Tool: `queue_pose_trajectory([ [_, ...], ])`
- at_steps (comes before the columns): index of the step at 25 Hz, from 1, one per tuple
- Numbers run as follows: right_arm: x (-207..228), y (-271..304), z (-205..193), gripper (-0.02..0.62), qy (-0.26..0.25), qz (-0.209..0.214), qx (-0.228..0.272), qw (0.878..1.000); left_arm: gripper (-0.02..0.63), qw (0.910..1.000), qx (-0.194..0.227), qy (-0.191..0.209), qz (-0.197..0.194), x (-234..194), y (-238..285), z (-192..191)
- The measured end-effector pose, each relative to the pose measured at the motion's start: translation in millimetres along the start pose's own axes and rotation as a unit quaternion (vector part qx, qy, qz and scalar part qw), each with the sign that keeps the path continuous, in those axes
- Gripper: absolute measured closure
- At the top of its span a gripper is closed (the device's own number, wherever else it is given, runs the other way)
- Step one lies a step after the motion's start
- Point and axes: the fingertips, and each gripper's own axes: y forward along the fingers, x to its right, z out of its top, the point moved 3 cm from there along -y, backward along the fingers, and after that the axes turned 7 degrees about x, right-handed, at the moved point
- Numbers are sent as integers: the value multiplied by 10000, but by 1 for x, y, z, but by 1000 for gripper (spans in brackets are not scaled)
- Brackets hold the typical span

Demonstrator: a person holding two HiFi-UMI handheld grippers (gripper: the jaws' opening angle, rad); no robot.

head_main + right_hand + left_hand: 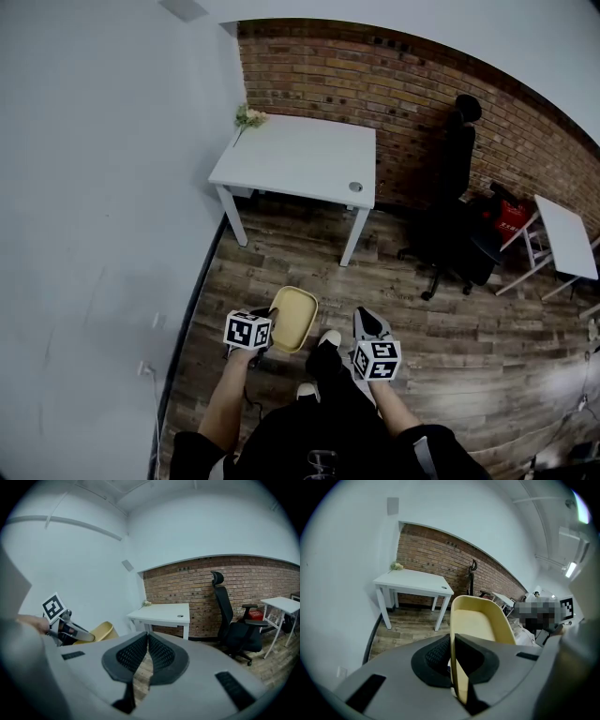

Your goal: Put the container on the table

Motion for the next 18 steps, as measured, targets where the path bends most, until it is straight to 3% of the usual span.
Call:
queue_pose_trajectory([
  [18, 28, 107, 21, 571, 45, 118, -8, 9999, 583, 10000, -22, -51, 54, -51, 66, 64],
])
